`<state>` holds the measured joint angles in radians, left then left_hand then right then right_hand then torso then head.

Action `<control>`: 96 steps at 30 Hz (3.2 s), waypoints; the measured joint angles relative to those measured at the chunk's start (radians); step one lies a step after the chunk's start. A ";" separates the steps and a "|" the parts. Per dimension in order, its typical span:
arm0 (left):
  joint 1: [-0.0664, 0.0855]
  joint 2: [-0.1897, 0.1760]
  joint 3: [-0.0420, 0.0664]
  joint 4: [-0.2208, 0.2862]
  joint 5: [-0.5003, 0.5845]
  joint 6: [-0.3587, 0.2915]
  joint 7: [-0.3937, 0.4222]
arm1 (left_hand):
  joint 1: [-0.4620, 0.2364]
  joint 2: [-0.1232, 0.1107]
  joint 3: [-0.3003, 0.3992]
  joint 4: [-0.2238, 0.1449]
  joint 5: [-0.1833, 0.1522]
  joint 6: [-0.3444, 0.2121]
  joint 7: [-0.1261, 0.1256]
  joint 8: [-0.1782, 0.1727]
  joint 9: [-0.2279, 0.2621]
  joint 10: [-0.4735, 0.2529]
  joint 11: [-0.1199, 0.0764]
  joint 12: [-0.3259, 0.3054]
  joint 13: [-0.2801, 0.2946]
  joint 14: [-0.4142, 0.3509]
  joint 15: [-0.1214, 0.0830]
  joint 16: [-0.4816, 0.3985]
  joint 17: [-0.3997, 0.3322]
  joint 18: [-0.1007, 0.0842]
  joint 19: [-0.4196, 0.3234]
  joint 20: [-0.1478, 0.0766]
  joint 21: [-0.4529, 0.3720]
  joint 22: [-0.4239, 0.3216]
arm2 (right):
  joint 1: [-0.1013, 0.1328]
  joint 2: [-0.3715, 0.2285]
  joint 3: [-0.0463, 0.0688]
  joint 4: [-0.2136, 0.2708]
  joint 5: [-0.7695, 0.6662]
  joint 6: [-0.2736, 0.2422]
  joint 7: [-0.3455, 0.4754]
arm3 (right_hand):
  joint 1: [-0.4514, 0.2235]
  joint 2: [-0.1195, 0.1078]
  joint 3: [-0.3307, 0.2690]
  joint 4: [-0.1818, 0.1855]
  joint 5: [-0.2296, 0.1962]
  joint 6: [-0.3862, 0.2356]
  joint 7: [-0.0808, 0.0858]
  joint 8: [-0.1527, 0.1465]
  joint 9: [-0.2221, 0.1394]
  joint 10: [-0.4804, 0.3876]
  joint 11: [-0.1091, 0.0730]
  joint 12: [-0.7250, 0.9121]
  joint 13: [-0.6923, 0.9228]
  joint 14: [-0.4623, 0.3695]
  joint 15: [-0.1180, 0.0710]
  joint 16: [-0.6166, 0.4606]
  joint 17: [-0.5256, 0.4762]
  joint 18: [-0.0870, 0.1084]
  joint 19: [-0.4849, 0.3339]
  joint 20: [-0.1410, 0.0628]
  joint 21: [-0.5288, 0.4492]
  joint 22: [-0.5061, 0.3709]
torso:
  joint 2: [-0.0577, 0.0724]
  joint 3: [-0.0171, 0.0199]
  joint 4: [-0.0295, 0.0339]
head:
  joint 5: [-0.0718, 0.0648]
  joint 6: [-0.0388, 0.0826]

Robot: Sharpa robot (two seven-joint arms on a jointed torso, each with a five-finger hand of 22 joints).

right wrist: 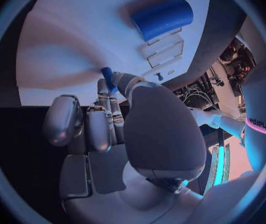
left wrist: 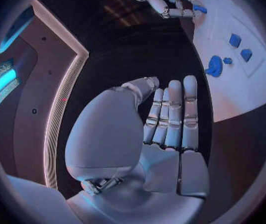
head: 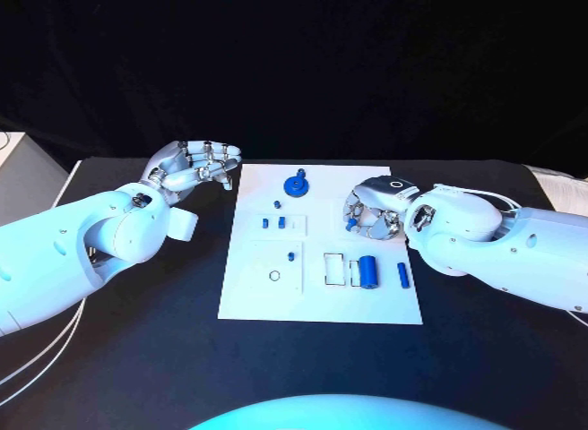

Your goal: Assemble the parts on the task board

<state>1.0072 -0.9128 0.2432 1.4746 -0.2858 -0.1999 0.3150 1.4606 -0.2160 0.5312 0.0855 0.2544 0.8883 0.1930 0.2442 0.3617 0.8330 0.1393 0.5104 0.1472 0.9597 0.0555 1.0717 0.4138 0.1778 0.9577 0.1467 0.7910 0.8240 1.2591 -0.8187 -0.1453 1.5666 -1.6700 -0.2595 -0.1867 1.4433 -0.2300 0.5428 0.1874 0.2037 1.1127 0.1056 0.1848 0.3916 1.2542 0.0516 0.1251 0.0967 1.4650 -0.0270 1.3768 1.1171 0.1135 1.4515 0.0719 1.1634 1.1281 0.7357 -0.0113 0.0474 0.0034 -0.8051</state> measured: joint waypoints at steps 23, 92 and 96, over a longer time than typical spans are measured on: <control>0.000 0.004 0.000 -0.011 0.002 0.000 -0.001 | 0.000 0.000 0.000 0.000 0.000 0.000 0.000 0.000 -0.001 0.000 0.000 0.000 0.000 0.000 0.000 0.000 0.000 0.000 0.000 0.000 0.000 0.000 | 0.014 -0.059 0.021 0.112 0.073 -0.085 -0.012 | -0.016 0.022 0.042 -0.051 -0.011 -0.009 -0.002 0.010 0.000 0.009 0.009 -0.021 0.012 0.002 -0.006 0.004 0.009 -0.014 -0.001 -0.006 0.005 0.013 | -0.002 -0.0002 -0.0006 | 0.003 0.003; 0.000 0.012 0.000 -0.009 0.012 0.004 -0.008 | 0.004 -0.004 -0.003 -0.003 0.000 0.000 0.000 0.000 -0.003 0.000 0.000 0.000 -0.003 0.000 0.000 0.000 -0.002 0.000 0.000 0.000 0.000 0.000 | -0.097 0.203 -0.020 0.114 -0.080 -0.047 -0.045 | -0.015 0.037 0.062 -0.070 -0.015 -0.024 0.009 0.023 0.001 0.013 0.013 -0.043 0.013 0.001 -0.005 0.008 0.014 -0.014 -0.001 -0.005 0.008 0.019 | 0.000 -0.0005 0.0000 | 0.044 -0.031; 0.000 0.012 0.000 -0.009 0.012 0.004 -0.008 | 0.004 -0.004 -0.003 -0.003 0.000 0.000 0.000 0.000 -0.003 0.000 0.000 0.000 -0.003 0.000 0.000 0.000 -0.002 0.000 0.000 0.000 0.000 0.000 | -0.097 0.210 -0.024 0.109 -0.086 -0.039 -0.047 | -0.015 0.037 0.062 -0.070 -0.014 -0.027 0.009 0.023 0.001 0.013 0.013 -0.044 0.013 0.001 -0.005 0.008 0.014 -0.014 -0.001 -0.005 0.008 0.019 | 0.000 -0.0006 0.0000 | 0.044 -0.034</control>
<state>1.0068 -0.9008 0.2433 1.4659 -0.2735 -0.1958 0.3069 1.4646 -0.2199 0.5285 0.0827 0.2543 0.8884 0.1930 0.2441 0.3588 0.8330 0.1393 0.5104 0.1439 0.9597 0.0554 1.0717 0.4121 0.1777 0.9577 0.1467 0.7910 0.8242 1.1626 -0.6085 -0.1690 1.6757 -1.7559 -0.2989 -0.2338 1.4282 -0.1933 0.6045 0.1172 0.1901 1.0852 0.1149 0.2075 0.3925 1.2669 0.0642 0.0812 0.1097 1.4665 -0.0324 1.3845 1.1307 0.0997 1.4500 0.0664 1.1711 1.1467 0.7360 -0.0119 0.0474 0.0474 -0.8395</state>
